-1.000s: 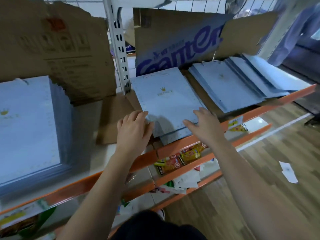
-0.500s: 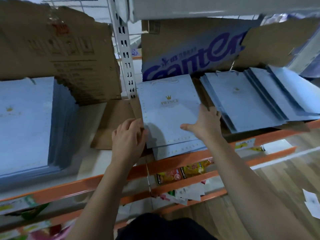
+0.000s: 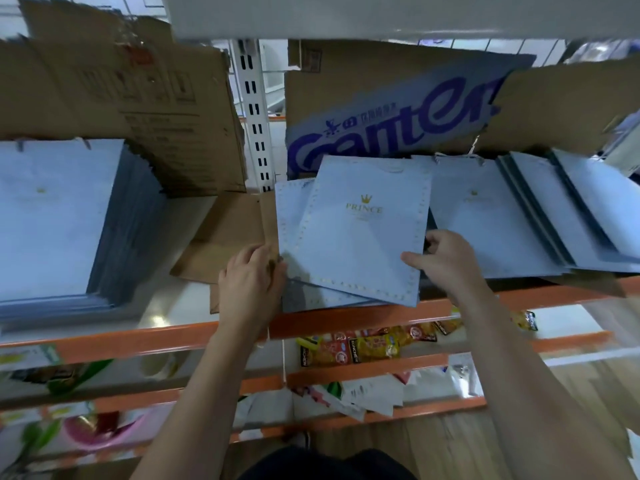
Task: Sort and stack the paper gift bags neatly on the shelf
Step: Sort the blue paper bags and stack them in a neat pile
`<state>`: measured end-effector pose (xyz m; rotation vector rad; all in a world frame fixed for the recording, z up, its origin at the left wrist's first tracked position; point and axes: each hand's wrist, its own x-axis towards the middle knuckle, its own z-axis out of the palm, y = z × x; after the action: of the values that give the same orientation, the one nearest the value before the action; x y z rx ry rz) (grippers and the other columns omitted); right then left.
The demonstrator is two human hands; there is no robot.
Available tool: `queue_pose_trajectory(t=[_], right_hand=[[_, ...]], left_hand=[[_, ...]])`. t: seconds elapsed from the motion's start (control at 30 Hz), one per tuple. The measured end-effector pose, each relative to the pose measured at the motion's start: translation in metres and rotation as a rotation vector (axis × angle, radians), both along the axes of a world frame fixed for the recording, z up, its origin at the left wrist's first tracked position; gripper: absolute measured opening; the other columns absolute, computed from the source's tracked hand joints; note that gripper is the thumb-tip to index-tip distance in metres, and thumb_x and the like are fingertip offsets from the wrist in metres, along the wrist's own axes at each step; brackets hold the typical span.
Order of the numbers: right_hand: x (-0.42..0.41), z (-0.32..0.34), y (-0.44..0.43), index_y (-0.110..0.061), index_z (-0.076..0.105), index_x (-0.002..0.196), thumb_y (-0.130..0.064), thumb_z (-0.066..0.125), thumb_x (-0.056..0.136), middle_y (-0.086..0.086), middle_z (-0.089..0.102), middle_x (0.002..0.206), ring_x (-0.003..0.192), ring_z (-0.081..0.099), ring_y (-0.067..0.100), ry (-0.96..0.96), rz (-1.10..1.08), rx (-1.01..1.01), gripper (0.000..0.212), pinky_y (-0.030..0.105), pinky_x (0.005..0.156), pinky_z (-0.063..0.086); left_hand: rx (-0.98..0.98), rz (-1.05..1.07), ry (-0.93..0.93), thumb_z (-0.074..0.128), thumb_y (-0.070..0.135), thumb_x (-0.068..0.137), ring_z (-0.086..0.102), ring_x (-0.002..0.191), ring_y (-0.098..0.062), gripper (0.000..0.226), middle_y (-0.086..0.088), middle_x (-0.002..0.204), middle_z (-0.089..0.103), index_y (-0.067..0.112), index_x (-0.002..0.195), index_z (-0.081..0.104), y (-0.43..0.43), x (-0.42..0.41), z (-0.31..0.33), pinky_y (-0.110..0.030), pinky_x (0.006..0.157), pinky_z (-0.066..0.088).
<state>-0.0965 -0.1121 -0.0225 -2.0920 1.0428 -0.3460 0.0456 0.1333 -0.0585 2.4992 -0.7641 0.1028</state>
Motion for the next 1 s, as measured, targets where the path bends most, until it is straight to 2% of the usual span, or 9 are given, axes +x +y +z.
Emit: queue_pose_trajectory(t=[0.1, 0.27, 0.4, 0.5, 0.6, 0.7, 0.8, 0.9, 1.0], right_hand=[[-0.016, -0.002, -0.006, -0.011, 0.064, 0.093, -0.026, 0.067, 0.088, 0.001, 0.068, 0.090, 0.078, 0.061, 0.014, -0.062, -0.040, 0.034, 0.016, 0.030, 0.062, 0.043], [-0.034, -0.002, -0.006, -0.007, 0.059, 0.078, -0.034, 0.061, 0.089, 0.008, 0.065, 0.077, 0.069, 0.059, 0.022, -0.133, -0.075, 0.001, 0.030, 0.031, 0.059, 0.041], [-0.036, -0.008, -0.007, -0.001, 0.058, 0.082, -0.031, 0.064, 0.089, 0.015, 0.062, 0.076, 0.061, 0.053, 0.021, -0.097, -0.033, -0.041, 0.032, 0.028, 0.052, 0.036], [-0.034, -0.016, -0.008, 0.001, 0.058, 0.086, -0.027, 0.065, 0.088, 0.017, 0.063, 0.079, 0.069, 0.058, 0.028, -0.079, -0.037, -0.075, 0.029, 0.029, 0.054, 0.037], [-0.033, -0.022, -0.007, 0.001, 0.057, 0.083, -0.025, 0.065, 0.087, 0.014, 0.062, 0.075, 0.066, 0.056, 0.026, -0.050, -0.035, -0.121, 0.027, 0.028, 0.052, 0.035], [-0.033, -0.023, -0.006, 0.000, 0.052, 0.079, -0.023, 0.063, 0.088, 0.007, 0.053, 0.068, 0.059, 0.047, 0.017, -0.048, -0.024, -0.126, 0.027, 0.028, 0.050, 0.031], [-0.033, -0.019, -0.005, -0.003, 0.049, 0.077, -0.024, 0.062, 0.089, 0.008, 0.052, 0.069, 0.061, 0.047, 0.020, -0.095, -0.023, -0.106, 0.027, 0.030, 0.051, 0.031], [-0.030, -0.011, 0.003, -0.008, 0.050, 0.082, -0.028, 0.059, 0.091, 0.011, 0.059, 0.078, 0.068, 0.054, 0.024, -0.190, -0.030, -0.042, 0.024, 0.031, 0.055, 0.036], [-0.020, -0.003, 0.016, -0.011, 0.050, 0.097, -0.026, 0.054, 0.096, 0.013, 0.062, 0.092, 0.079, 0.059, 0.025, -0.290, -0.010, 0.080, 0.015, 0.033, 0.063, 0.043]], left_hand=[[-0.025, 0.042, 0.033, 0.049, 0.038, 0.098, 0.052, 0.113, -0.031, 0.040, -0.009, 0.127, 0.058, 0.011, 0.126, 0.058, -0.003, -0.003, -0.001, -0.043, 0.091, 0.043], [-0.001, 0.123, 0.163, 0.048, 0.041, 0.096, 0.052, 0.087, -0.021, 0.036, -0.003, 0.097, 0.054, 0.012, 0.110, 0.066, -0.014, -0.002, -0.002, -0.032, 0.068, 0.042], [-0.150, 0.160, 0.255, 0.053, 0.034, 0.095, 0.052, 0.090, -0.017, 0.028, 0.006, 0.082, 0.052, 0.012, 0.099, 0.070, -0.019, -0.005, 0.004, -0.030, 0.066, 0.040], [-0.237, 0.167, 0.394, 0.059, 0.033, 0.092, 0.062, 0.078, -0.032, 0.031, -0.010, 0.073, 0.066, 0.007, 0.079, 0.069, -0.022, -0.008, 0.007, -0.038, 0.059, 0.047], [-0.336, 0.195, 0.561, 0.063, 0.039, 0.089, 0.058, 0.063, -0.034, 0.040, -0.018, 0.068, 0.061, 0.002, 0.072, 0.060, -0.025, -0.008, 0.009, -0.040, 0.056, 0.047], [-0.460, 0.203, 0.697, 0.068, 0.045, 0.083, 0.065, 0.077, -0.029, 0.040, -0.012, 0.077, 0.064, 0.009, 0.070, 0.055, -0.026, -0.006, 0.011, -0.041, 0.066, 0.051], [-0.549, 0.201, 0.698, 0.067, 0.040, 0.085, 0.066, 0.090, -0.030, 0.034, -0.011, 0.092, 0.066, 0.010, 0.082, 0.054, -0.027, -0.010, 0.018, -0.051, 0.076, 0.055], [-0.699, 0.168, 0.675, 0.061, 0.030, 0.093, 0.062, 0.082, -0.024, 0.026, -0.008, 0.086, 0.059, 0.012, 0.082, 0.045, -0.024, -0.012, 0.023, -0.040, 0.063, 0.049], [-0.704, 0.145, 0.521, 0.058, 0.030, 0.094, 0.059, 0.079, -0.018, 0.020, -0.004, 0.084, 0.057, 0.013, 0.089, 0.047, -0.012, -0.008, 0.030, -0.034, 0.062, 0.046]])
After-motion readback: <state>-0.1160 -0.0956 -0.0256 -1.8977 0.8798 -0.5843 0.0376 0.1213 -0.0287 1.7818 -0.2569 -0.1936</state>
